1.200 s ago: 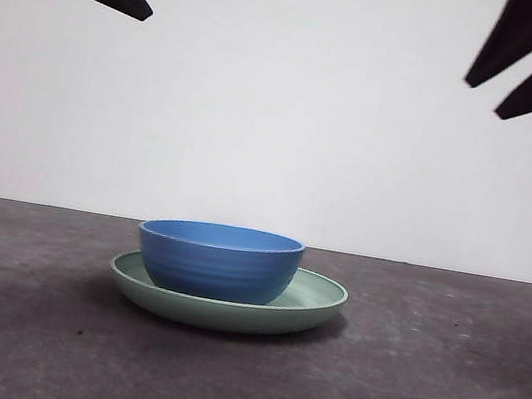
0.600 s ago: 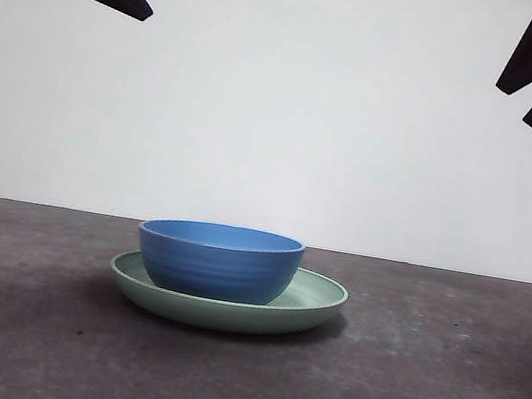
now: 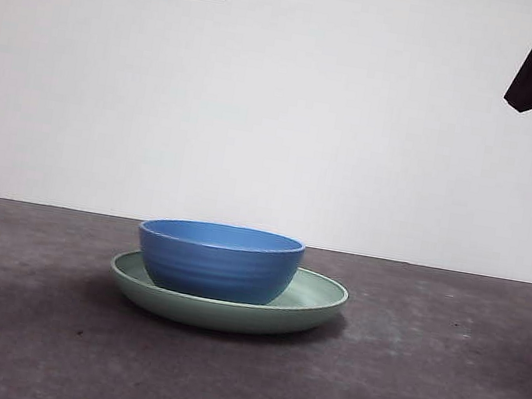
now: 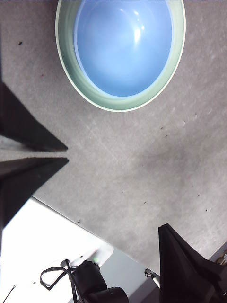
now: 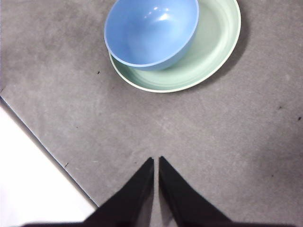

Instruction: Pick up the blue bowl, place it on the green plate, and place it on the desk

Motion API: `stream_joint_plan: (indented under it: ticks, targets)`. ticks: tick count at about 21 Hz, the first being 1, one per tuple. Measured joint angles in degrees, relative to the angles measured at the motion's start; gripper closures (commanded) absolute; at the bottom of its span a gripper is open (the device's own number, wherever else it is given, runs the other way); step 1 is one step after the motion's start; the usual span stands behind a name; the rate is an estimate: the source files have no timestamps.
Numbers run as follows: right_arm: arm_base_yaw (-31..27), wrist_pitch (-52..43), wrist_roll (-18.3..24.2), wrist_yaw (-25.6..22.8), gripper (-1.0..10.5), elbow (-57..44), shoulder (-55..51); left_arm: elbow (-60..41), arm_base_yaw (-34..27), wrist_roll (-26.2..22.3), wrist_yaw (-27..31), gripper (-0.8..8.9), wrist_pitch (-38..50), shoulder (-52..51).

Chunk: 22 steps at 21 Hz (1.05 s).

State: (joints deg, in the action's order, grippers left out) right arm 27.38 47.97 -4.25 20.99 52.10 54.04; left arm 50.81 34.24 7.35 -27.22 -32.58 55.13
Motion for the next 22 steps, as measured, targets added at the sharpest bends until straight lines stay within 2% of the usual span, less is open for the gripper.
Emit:
stream_joint_plan:
  ticks: [14, 17, 22]
  targets:
    - [0.0, 0.0, 0.0, 0.0, 9.4, 0.0, 0.0, -0.2, -0.9, -1.0, 0.1, 7.96, 0.5, -1.9]
    - [0.0, 0.0, 0.0, 0.0, 9.4, 0.0, 0.0, -0.3, -7.4, -5.0, 3.8, 7.95, 3.6, -9.3]
    - [0.0, 0.0, 0.0, 0.0, 9.4, 0.0, 0.0, -4.1, -24.5, -10.9, 9.1, 7.95, 12.0, -24.9]
